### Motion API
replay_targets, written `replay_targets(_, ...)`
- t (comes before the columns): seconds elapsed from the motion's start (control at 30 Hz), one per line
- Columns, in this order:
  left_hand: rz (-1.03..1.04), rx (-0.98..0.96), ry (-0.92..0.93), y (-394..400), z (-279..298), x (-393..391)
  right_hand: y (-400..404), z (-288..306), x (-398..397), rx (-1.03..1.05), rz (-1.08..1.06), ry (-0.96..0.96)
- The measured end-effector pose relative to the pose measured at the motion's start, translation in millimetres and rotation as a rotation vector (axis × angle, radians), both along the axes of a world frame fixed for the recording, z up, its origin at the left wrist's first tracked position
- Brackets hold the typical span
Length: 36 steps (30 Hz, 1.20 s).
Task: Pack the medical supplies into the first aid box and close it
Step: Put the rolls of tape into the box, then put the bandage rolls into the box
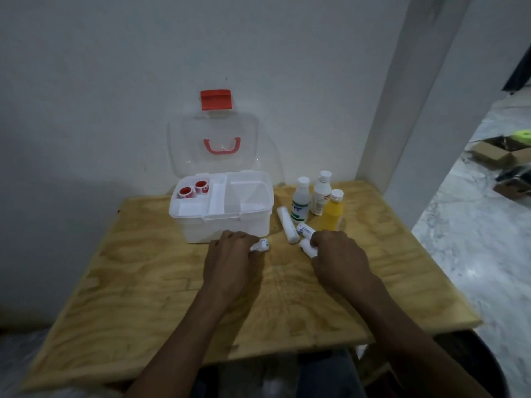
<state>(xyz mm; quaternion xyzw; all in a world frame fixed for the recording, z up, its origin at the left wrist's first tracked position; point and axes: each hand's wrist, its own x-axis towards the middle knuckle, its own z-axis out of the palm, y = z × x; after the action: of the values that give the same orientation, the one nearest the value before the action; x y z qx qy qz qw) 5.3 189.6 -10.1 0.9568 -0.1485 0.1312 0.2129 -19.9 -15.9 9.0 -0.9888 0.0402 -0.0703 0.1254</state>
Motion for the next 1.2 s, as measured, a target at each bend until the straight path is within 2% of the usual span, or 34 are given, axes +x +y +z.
replay_targets(0.17, 0.012, 0.026, 0.013, -5.6, 2.4, -4.0, 2.2, -5.5, -3.6, 0.043, 0.012, -0.032)
replay_targets(0.43, 0.043, -0.041, 0.096, -10.1, 1.8, -9.1, 9.9, 1.0, -5.9, 0.050, 0.045, 0.064)
replay_targets(0.6, 0.060, -0.237, 0.129, 0.4, 8.1, -24.6, 20.5, 7.8, -4.1, 0.199, 0.127, 0.042)
replay_targets(0.7, 0.066, -0.321, 0.047, 20.3, 21.0, -31.5, 37.1, 30.0, 1.6, 0.345, 0.182, 0.051)
replay_targets(0.97, 0.189, -0.299, -0.175, 81.4, 62.4, -9.1, 93.6, 81.5, 50.5, 0.551, 0.221, -0.135)
replay_targets(1.2, 0.239, -0.173, -0.118, 109.5, 71.2, 39.9, 138.9, 83.1, 115.2, 0.581, 0.182, -0.111)
